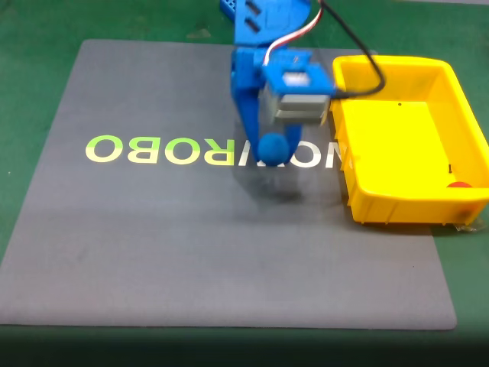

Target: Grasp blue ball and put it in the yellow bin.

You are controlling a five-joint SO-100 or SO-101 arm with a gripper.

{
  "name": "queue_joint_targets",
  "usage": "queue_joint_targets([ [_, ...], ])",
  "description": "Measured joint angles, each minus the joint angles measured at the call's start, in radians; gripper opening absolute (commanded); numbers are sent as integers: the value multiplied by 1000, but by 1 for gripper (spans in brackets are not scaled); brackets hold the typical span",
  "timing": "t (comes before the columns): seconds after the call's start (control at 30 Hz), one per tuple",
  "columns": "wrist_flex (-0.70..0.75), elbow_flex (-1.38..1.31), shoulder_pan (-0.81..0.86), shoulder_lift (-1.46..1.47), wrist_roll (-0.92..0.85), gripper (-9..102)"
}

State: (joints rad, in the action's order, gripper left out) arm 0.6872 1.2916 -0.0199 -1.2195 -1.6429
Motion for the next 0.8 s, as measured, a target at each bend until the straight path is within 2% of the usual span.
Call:
queue_joint_targets([
  [0.27,3,0,-106,-161,28,0],
  [0.8,80,166,-468,-397,120,0],
])
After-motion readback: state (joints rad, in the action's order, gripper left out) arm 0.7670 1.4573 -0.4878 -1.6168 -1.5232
